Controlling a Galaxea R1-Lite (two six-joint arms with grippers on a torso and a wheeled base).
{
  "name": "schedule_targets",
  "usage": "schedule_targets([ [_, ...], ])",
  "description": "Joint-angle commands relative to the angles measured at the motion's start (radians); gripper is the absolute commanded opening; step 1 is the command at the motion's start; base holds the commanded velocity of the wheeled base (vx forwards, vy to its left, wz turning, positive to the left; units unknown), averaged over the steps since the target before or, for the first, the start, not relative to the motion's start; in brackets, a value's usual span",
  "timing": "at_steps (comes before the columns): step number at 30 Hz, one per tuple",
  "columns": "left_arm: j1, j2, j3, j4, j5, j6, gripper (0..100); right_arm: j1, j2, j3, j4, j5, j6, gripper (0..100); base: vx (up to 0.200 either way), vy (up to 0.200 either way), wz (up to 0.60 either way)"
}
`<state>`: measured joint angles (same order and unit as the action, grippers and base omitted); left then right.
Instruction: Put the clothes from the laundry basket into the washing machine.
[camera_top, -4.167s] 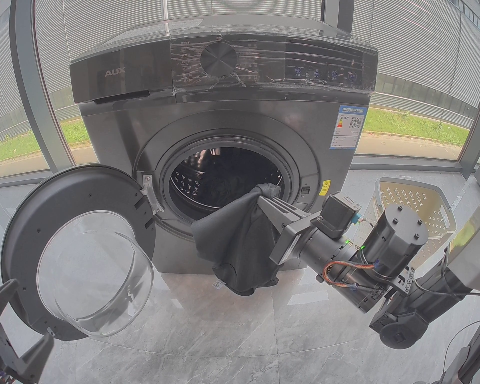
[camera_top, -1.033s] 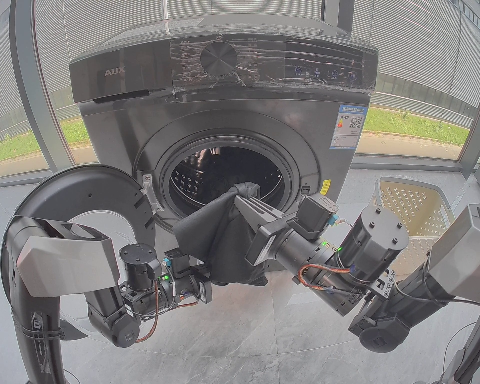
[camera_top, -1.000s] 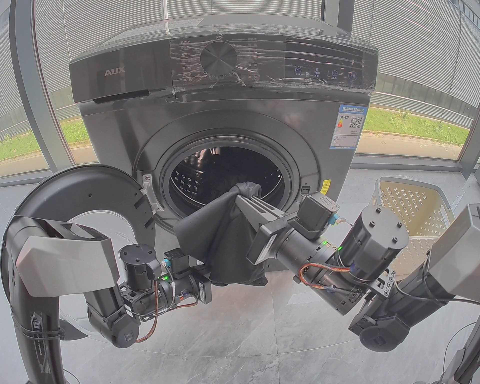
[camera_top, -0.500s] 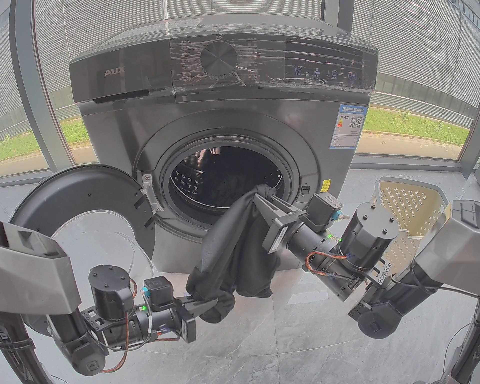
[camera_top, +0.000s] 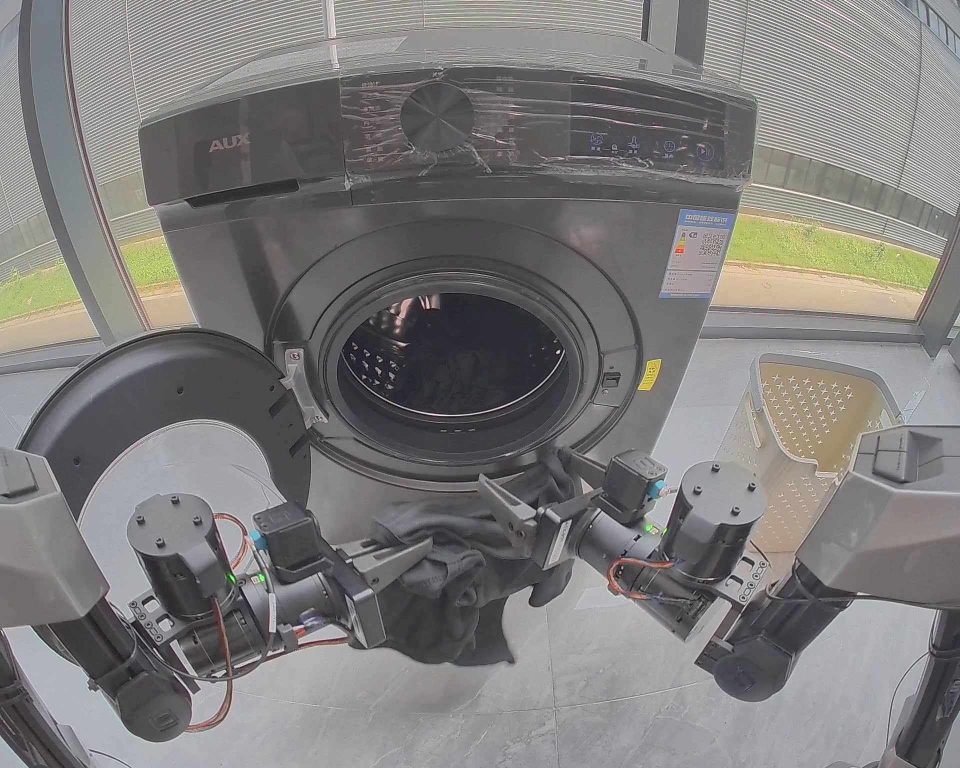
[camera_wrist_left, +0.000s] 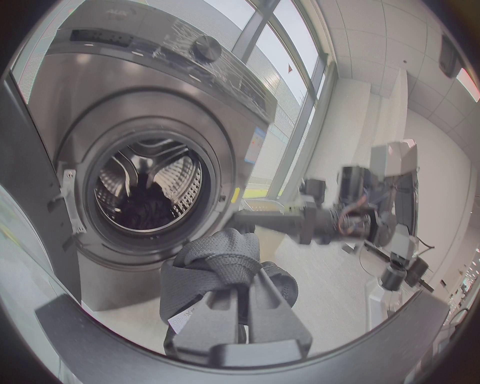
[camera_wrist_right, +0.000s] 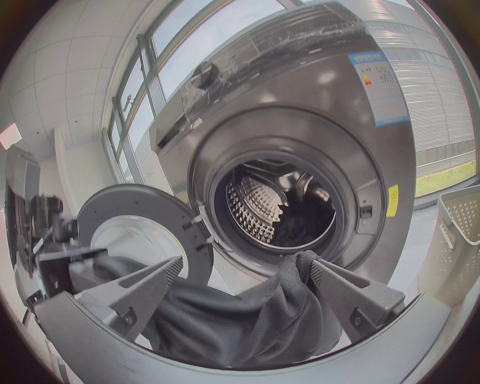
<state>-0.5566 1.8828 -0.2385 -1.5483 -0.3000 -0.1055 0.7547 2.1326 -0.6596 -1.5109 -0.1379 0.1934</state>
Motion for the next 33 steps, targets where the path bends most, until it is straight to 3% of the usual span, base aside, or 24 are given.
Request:
schedule_targets([
  [1,0.01,-0.036,-0.035,-0.001,0.013,-0.014,0,0.006,0.03,0.035,0.001,0.0,0.0,100,0.0,0.0,0.0],
  [10,0.017,-0.036,-0.048,-0.001,0.021,-0.017,0,0.029,0.05,0.058,-0.011,0.0,0.004,100,0.0,0.0,0.0],
  [19,0.069,-0.031,-0.091,-0.001,0.055,-0.033,0,0.075,0.075,0.229,-0.025,0.018,0.004,100,0.0,0.0,0.0],
  [33,0.061,-0.037,-0.099,-0.001,0.056,-0.04,0,0.075,0.098,0.109,-0.023,0.003,-0.002,100,0.0,0.0,0.0],
])
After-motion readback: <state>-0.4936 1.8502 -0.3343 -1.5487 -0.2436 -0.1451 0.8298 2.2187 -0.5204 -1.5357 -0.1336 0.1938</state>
